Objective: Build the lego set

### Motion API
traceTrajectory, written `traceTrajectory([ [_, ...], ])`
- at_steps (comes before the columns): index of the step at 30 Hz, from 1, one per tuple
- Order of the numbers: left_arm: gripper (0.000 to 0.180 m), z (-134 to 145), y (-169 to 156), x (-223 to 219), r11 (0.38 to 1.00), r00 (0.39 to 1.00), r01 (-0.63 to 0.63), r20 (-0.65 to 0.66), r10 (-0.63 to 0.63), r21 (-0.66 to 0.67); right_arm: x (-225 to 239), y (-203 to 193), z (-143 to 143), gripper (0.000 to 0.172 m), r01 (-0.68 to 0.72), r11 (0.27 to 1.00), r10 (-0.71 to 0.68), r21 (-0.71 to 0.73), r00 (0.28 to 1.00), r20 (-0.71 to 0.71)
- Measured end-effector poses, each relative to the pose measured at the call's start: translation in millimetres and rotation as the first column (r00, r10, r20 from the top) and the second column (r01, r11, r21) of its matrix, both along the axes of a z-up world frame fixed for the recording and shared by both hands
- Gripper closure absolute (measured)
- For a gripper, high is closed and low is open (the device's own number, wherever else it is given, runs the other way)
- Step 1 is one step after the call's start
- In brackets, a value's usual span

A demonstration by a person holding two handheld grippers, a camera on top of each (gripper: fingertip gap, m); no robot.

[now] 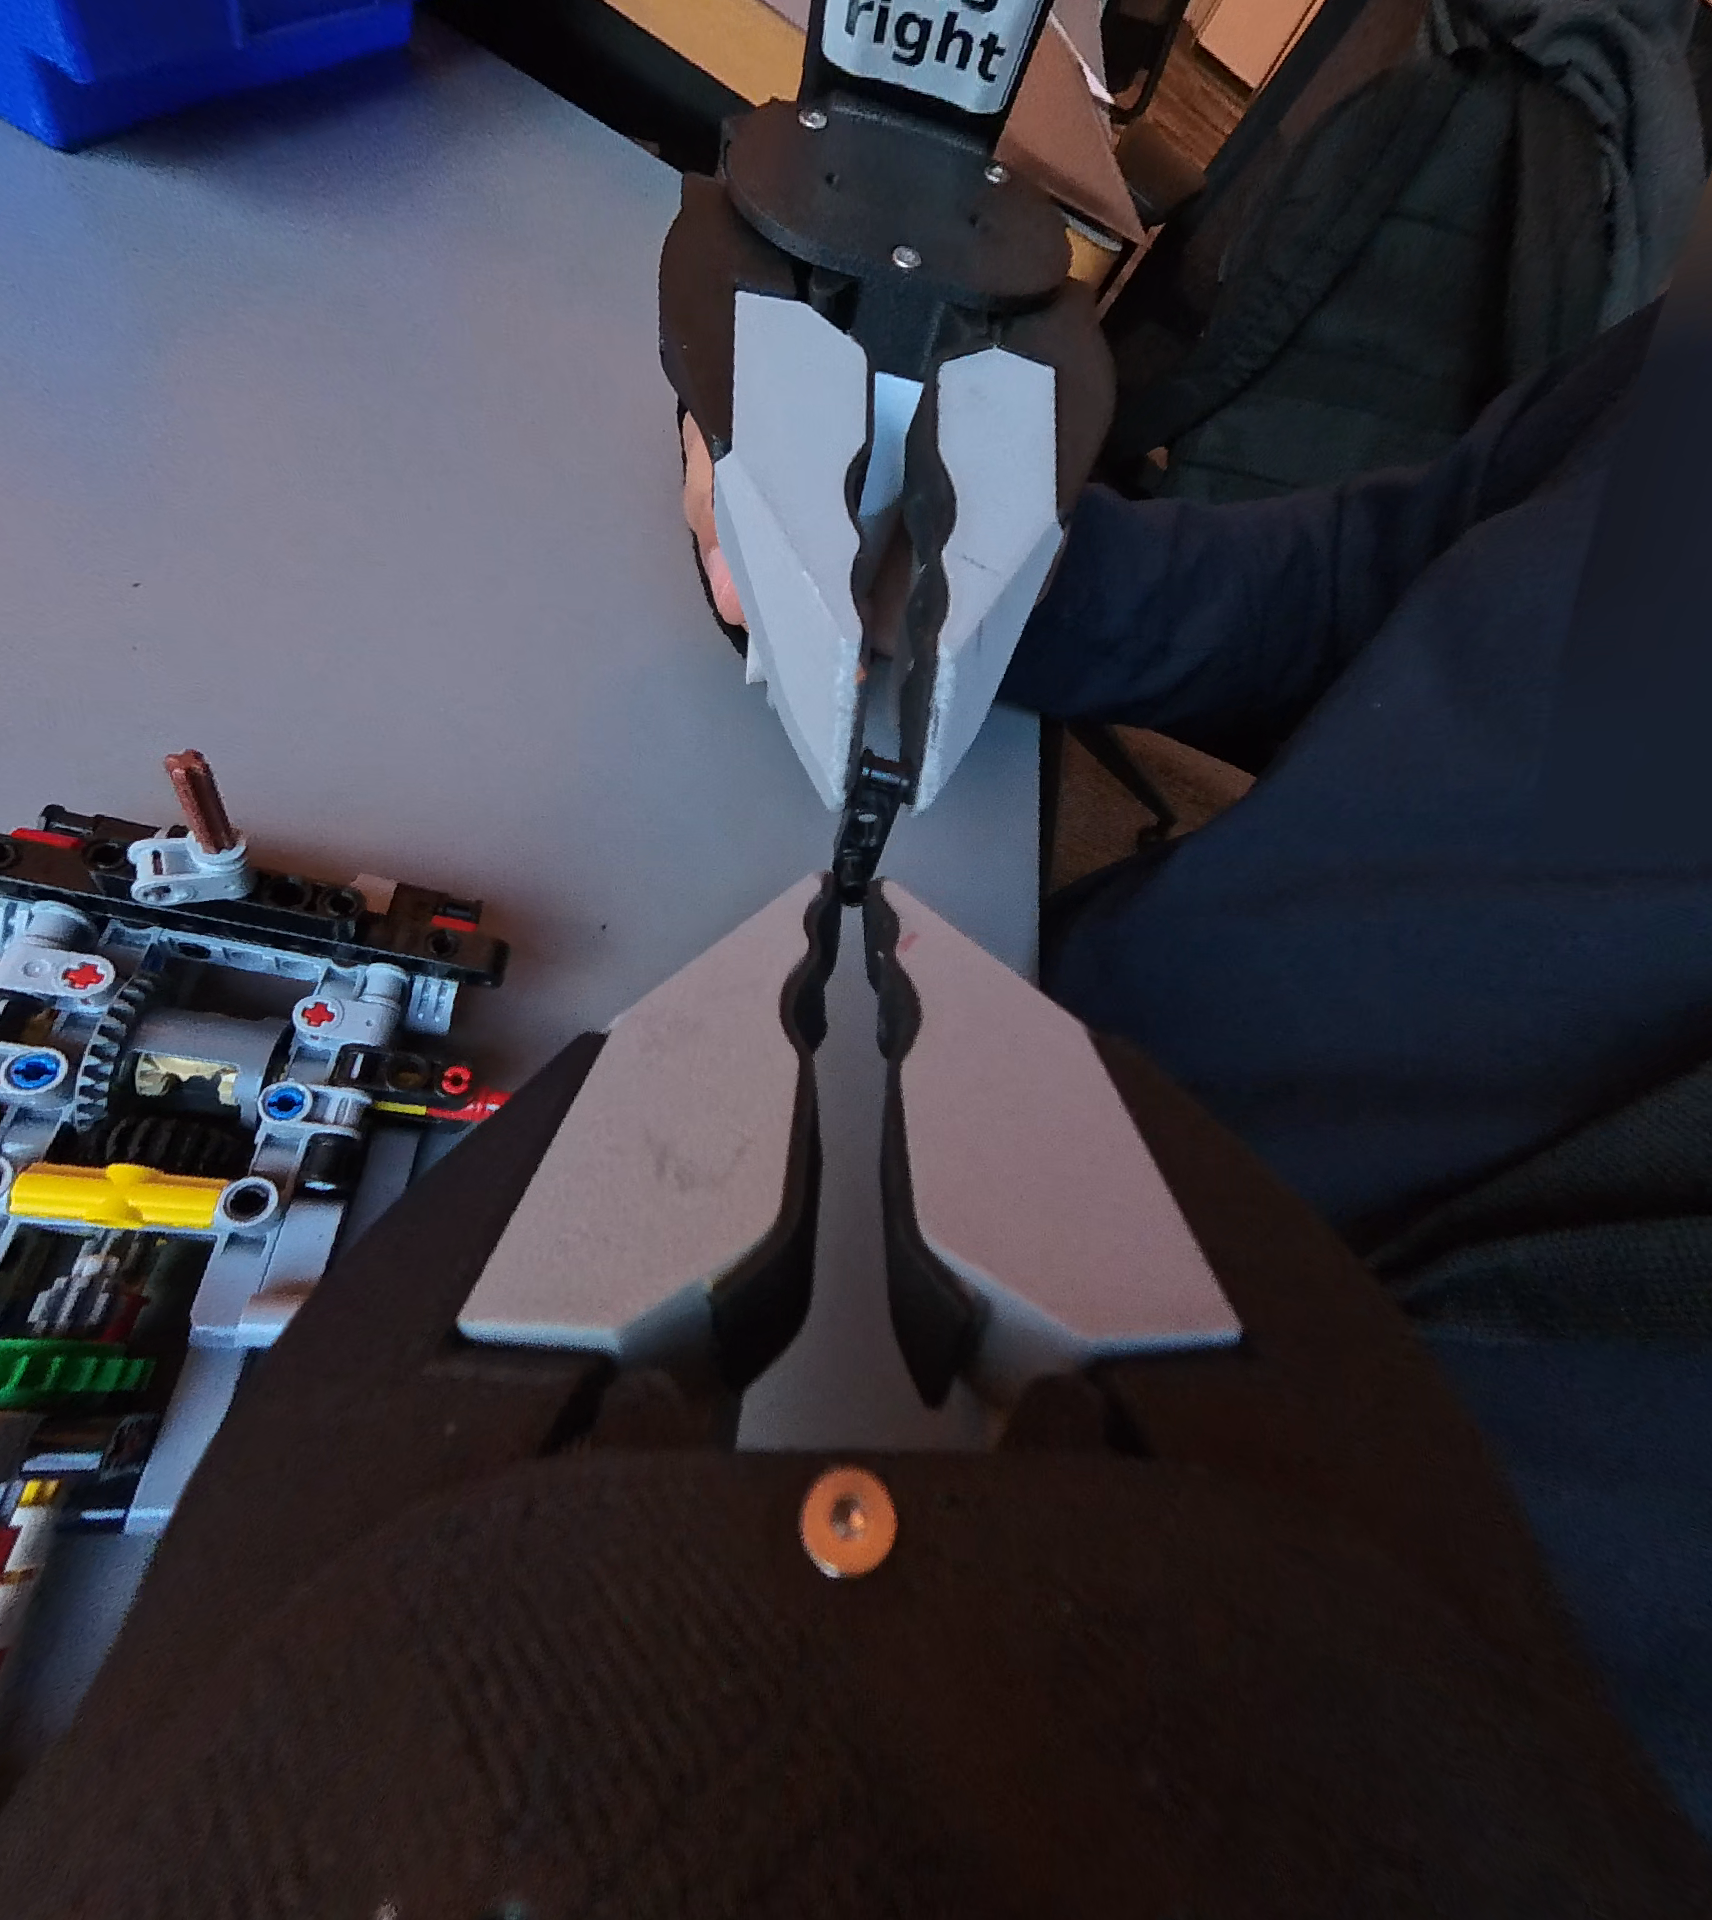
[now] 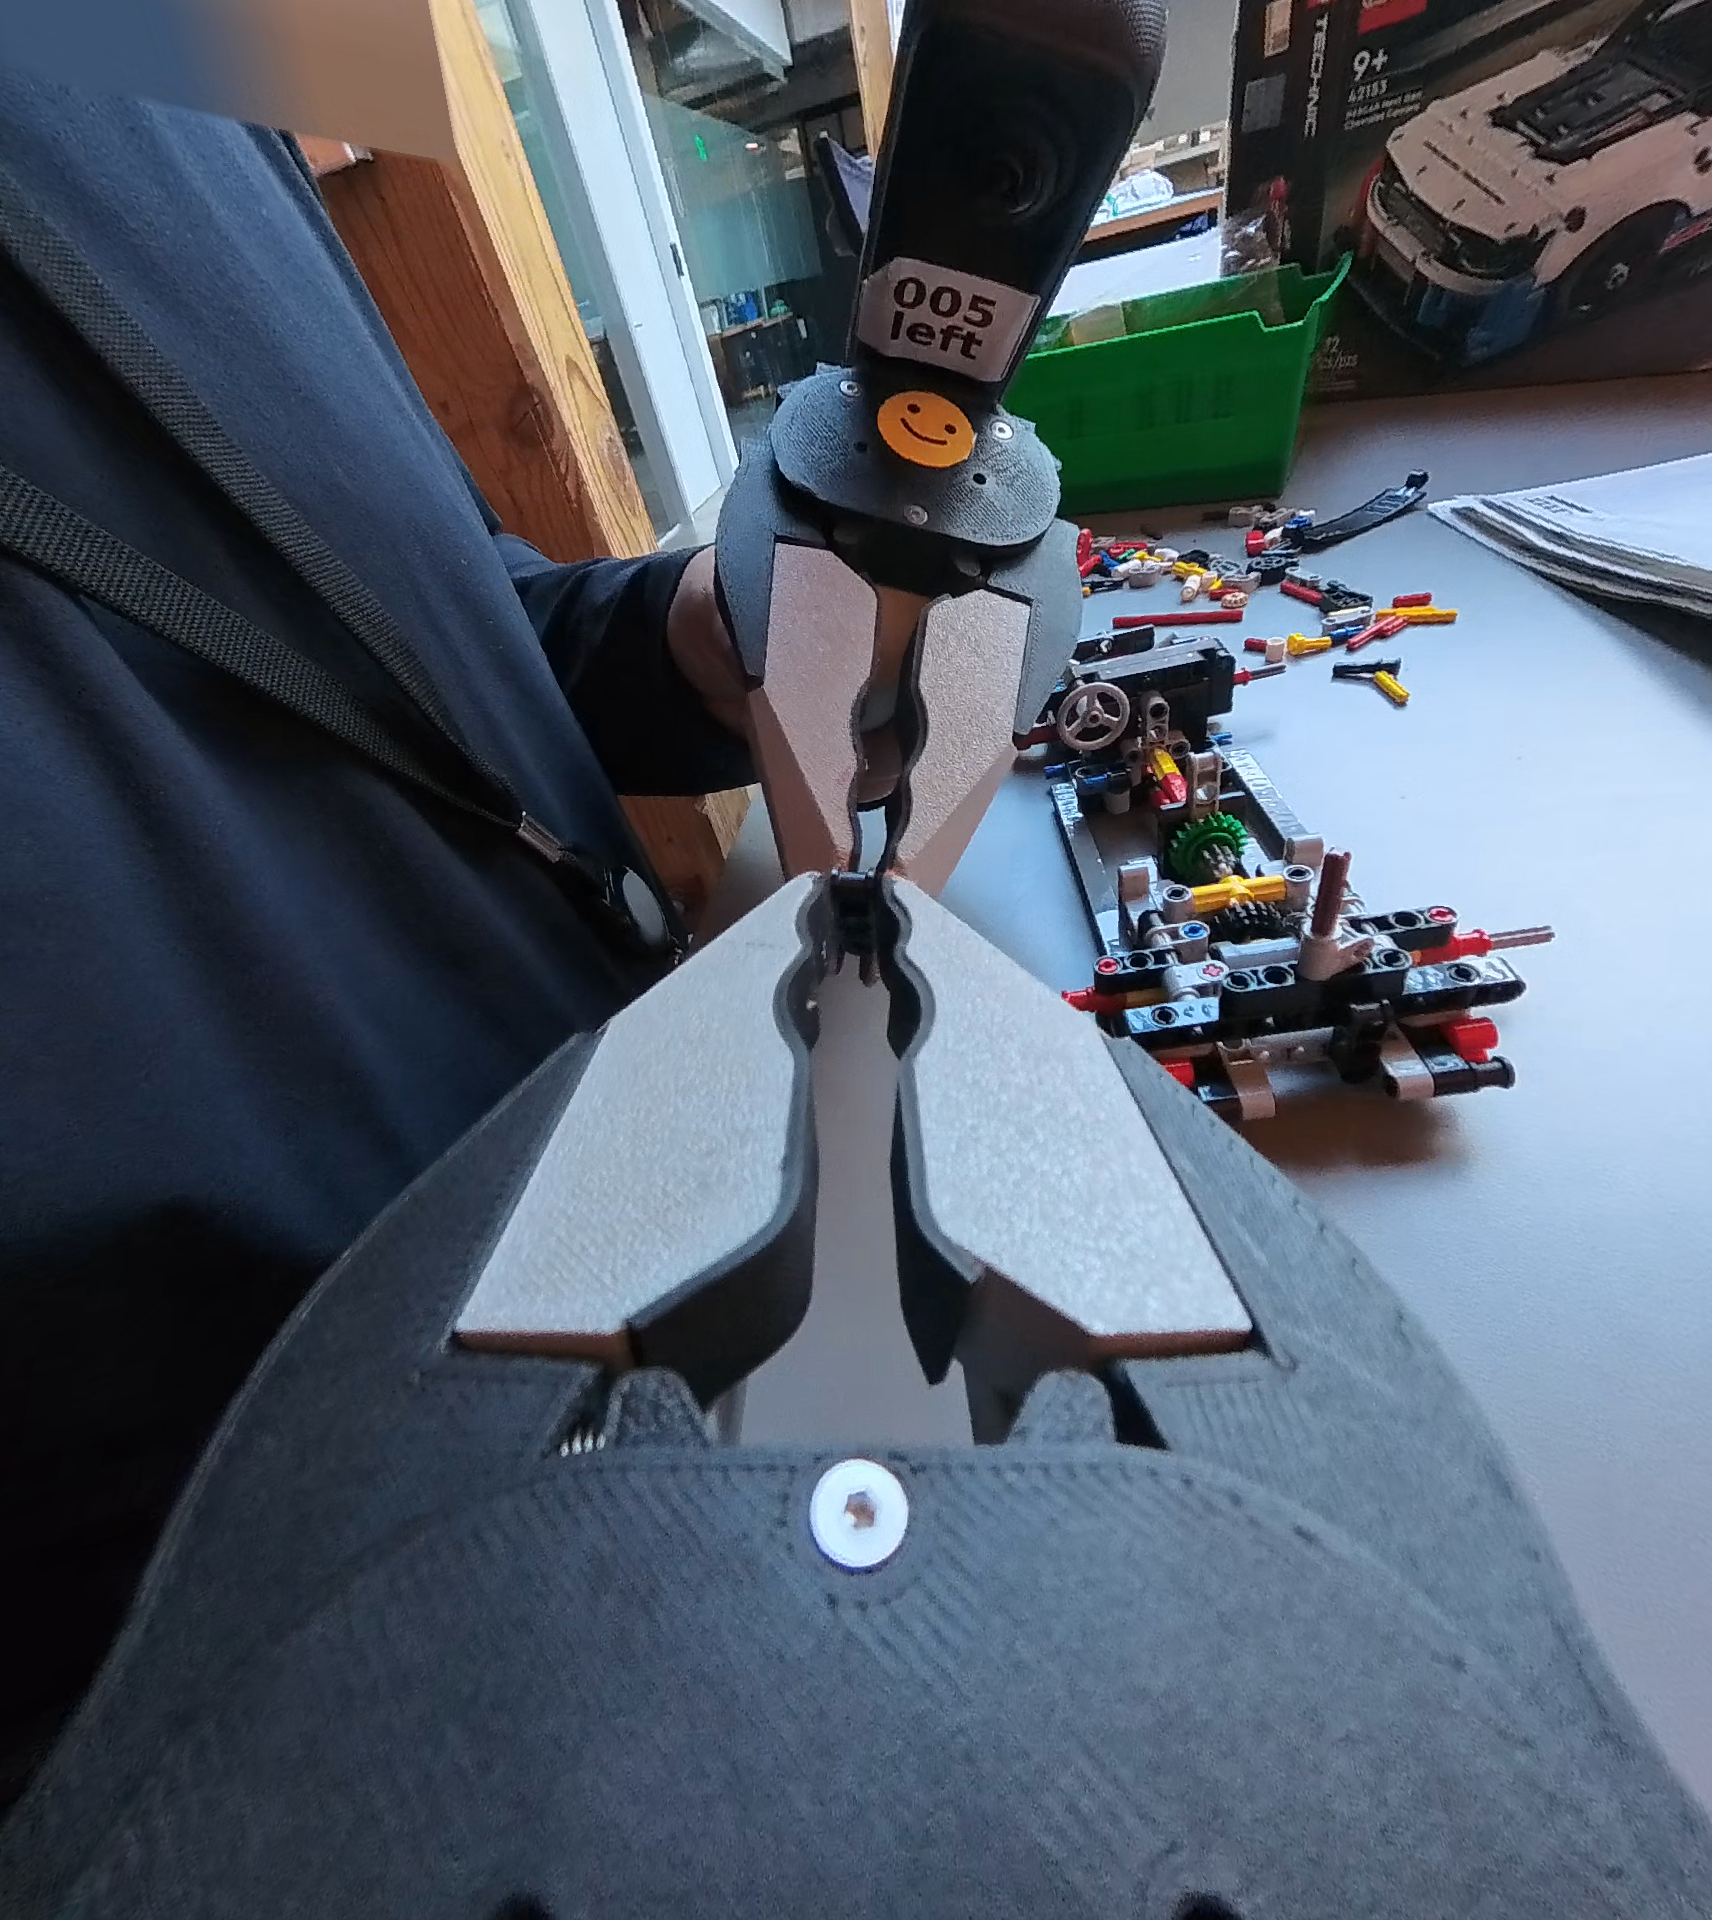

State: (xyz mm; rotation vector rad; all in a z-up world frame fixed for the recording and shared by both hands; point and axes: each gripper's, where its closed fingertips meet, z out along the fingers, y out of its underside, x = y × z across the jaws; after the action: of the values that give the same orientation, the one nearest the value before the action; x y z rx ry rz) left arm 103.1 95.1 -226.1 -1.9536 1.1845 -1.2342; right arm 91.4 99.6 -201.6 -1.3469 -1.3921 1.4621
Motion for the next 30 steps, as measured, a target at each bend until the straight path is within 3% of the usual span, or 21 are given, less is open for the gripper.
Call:
traceTrajectory([
  [30,0.179,-7.9,8.9,-3.1,0.984,0.993,0.017,-0.119,0.004,0.176,-1.0,1.9,-1.0,0.165,-0.004,0.999,0.005,-0.032,1.000,0.011],
])
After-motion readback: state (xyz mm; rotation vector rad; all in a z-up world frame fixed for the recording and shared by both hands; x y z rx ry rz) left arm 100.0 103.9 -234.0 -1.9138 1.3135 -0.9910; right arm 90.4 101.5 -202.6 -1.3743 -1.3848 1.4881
